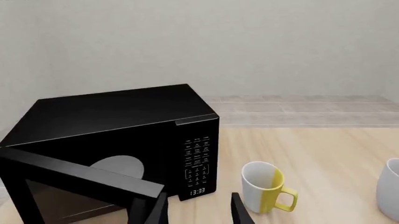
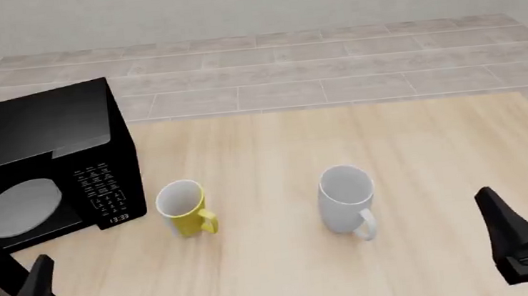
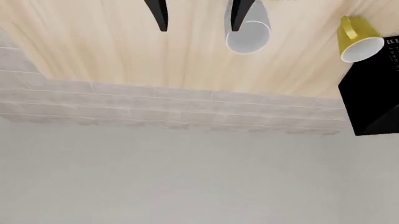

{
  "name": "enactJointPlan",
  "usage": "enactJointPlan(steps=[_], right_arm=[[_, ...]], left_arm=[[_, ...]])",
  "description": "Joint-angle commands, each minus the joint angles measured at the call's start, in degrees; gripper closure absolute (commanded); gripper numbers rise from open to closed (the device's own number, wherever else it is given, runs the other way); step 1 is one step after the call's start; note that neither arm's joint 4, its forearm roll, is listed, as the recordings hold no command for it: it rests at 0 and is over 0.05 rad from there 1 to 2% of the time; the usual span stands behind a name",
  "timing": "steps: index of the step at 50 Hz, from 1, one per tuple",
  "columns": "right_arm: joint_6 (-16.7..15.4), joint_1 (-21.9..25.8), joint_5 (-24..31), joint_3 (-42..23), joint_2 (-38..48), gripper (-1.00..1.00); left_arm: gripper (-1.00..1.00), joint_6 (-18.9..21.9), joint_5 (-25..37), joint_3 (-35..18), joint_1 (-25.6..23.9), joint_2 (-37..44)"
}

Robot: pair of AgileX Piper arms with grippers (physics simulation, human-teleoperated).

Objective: Put the yellow and white mug to the front of the white mug.

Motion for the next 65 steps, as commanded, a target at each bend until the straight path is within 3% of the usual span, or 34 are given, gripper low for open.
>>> enactJointPlan(steps=[1, 11, 16, 21, 30, 32, 41, 57, 65], right_arm=[[-0.2, 9.1, 0.1, -11.6, 16.8, -1.00], [-2.1, 15.4, 4.0, -20.0, 28.9, -1.00], [-5.3, 17.8, 5.4, -24.4, 34.6, -1.00], [-4.0, 21.8, 7.2, -28.7, 40.6, -1.00], [-4.1, 26.4, 12.4, -35.0, 47.5, -1.00], [-5.4, 26.9, 14.1, -36.9, 49.1, -1.00], [-4.3, 32.3, 18.4, -41.8, 55.0, -1.00], [-3.0, 36.0, 22.3, -47.4, 61.7, -1.00], [-2.7, 37.1, 21.3, -48.4, 64.7, -1.00]], left_arm=[[-1.00, 0.1, 0.0, 0.0, 0.0, 0.0], [-1.00, 0.1, 0.0, 0.0, 0.0, 0.0], [-1.00, 0.0, 0.0, 0.0, 0.0, 0.0], [-1.00, 0.1, -0.1, 0.0, 0.0, 0.0], [-1.00, 0.1, -0.1, 0.0, 0.0, 0.0], [-1.00, 0.1, -0.1, 0.0, 0.0, 0.0], [-1.00, 0.1, -0.1, 0.0, 0.0, 0.0], [-1.00, 0.1, 0.0, 0.0, 0.0, 0.0], [-1.00, 0.1, 0.0, 0.0, 0.0, 0.0]])
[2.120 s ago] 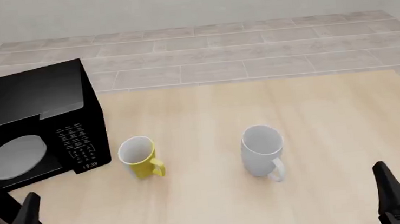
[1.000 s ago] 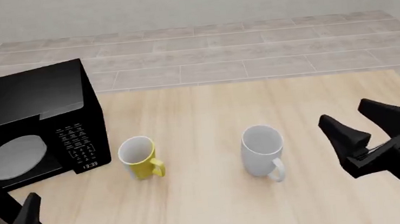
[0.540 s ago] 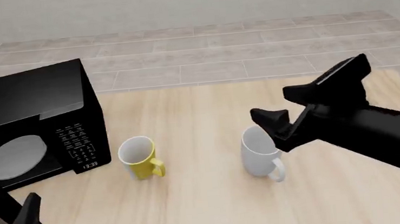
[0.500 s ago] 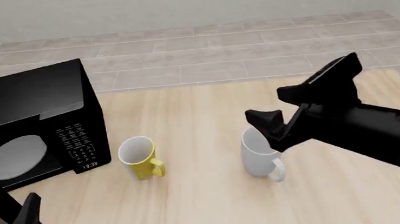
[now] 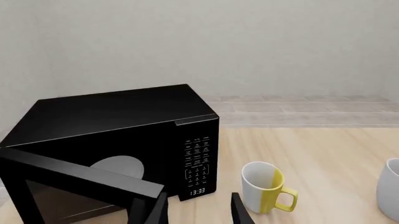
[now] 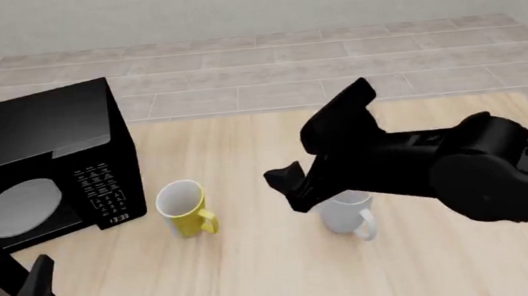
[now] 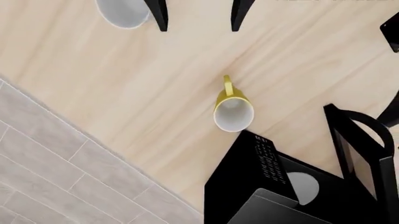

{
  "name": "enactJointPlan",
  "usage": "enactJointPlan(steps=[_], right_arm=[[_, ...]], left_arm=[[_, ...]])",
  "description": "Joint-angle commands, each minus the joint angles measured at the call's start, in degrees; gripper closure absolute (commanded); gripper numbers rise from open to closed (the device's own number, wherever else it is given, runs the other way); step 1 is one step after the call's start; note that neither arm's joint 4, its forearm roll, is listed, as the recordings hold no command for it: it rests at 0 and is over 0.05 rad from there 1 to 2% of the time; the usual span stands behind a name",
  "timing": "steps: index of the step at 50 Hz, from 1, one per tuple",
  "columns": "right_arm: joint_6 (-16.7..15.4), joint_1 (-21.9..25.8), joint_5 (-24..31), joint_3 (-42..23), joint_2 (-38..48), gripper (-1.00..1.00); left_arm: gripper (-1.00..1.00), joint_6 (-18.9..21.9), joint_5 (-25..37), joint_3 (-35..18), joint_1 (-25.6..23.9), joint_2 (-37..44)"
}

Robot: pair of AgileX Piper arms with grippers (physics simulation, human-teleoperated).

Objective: Put the yellow and white mug to the front of the white mug.

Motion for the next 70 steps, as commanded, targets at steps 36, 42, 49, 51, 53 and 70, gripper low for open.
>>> enactJointPlan(steps=[36, 42, 49, 51, 53, 70], right_arm=[[-1.8, 2.9, -4.1, -9.5, 21.5, -1.00], [-1.5, 3.1, -5.9, -9.4, 23.1, -1.00], [-1.4, 2.8, -5.9, -10.8, 24.4, -1.00], [-1.3, 2.8, -6.0, -11.0, 24.8, -1.00], [-1.1, 2.8, -6.2, -11.2, 25.3, -1.00], [-0.1, 3.0, -8.0, -12.9, 29.4, -1.00]], left_arm=[[-1.00, 0.0, 0.0, 0.0, 0.0, 0.0], [-1.00, 0.0, 0.0, 0.0, 0.0, 0.0], [-1.00, 0.0, 0.0, 0.0, 0.0, 0.0], [-1.00, 0.0, 0.0, 0.0, 0.0, 0.0], [-1.00, 0.0, 0.0, 0.0, 0.0, 0.0], [-1.00, 0.0, 0.0, 0.0, 0.0, 0.0]])
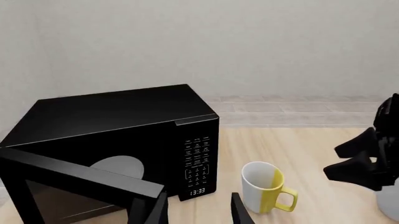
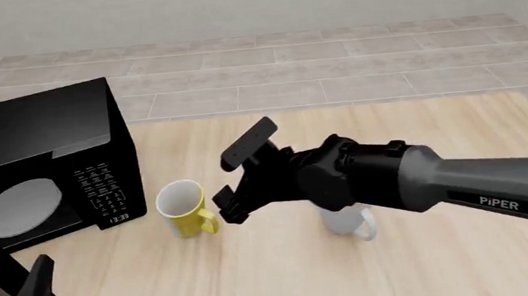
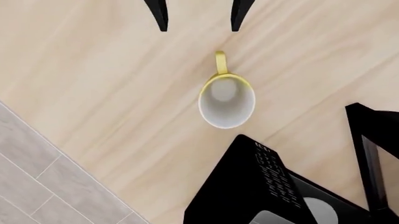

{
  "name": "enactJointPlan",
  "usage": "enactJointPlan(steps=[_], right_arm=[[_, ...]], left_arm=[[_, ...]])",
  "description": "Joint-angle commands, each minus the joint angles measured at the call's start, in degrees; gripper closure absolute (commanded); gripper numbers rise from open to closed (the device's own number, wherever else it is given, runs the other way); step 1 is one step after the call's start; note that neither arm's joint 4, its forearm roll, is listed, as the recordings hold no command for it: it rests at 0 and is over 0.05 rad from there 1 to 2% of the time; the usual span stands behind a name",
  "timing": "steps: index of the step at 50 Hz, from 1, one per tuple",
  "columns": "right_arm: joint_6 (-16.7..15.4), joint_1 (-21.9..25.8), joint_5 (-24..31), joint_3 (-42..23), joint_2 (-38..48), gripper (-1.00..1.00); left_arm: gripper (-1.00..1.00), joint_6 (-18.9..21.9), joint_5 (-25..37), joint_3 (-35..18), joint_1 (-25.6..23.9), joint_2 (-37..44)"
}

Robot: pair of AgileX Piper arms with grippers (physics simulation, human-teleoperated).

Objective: Put the yellow and white mug to the front of the white mug.

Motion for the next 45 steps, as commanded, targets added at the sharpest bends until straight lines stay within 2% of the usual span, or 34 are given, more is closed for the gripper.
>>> enactJointPlan(steps=[1, 45], right_arm=[[0.6, 0.1, -1.3, -1.2, 2.9, -1.00], [3.3, 1.2, -5.0, -3.4, 10.1, -1.00]], left_arm=[[-1.00, 0.0, 0.0, 0.0, 0.0, 0.0], [-1.00, 0.0, 0.0, 0.0, 0.0, 0.0]])
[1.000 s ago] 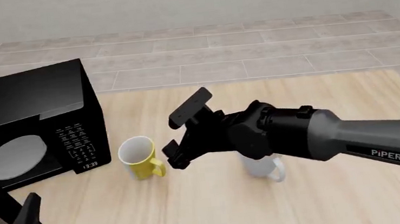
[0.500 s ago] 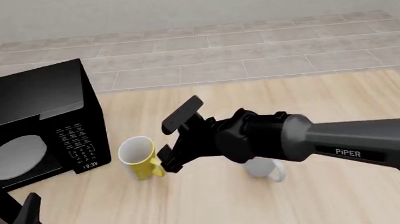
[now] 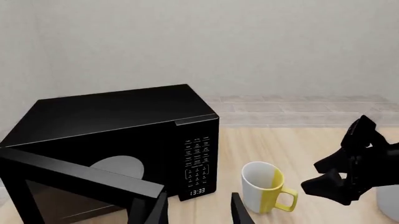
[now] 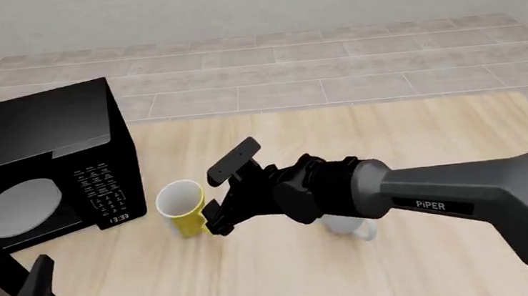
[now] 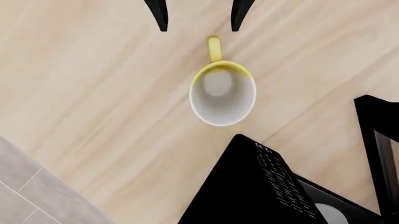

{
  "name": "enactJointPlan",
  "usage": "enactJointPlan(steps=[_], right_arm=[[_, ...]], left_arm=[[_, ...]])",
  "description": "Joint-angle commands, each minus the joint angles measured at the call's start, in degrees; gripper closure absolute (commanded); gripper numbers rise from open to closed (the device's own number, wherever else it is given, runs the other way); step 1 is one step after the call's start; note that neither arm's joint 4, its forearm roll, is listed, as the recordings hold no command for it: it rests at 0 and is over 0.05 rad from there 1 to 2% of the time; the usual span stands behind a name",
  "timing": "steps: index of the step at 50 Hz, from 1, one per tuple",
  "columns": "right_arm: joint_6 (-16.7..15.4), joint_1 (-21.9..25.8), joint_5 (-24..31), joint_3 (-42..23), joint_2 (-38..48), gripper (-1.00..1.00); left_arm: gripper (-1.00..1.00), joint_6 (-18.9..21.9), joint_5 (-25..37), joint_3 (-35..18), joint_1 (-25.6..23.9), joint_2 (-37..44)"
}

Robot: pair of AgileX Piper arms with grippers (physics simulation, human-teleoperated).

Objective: Put the yellow and white mug to the front of the white mug.

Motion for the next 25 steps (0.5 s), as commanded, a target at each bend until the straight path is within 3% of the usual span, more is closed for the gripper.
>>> enactJointPlan(steps=[1, 25], right_arm=[[0.4, 0.0, -0.5, -0.8, 1.4, -1.00], [1.6, 0.5, -1.9, -3.0, 5.4, -1.00]], left_arm=[[-1.00, 0.0, 0.0, 0.0, 0.0, 0.0], [-1.00, 0.0, 0.0, 0.0, 0.0, 0.0]])
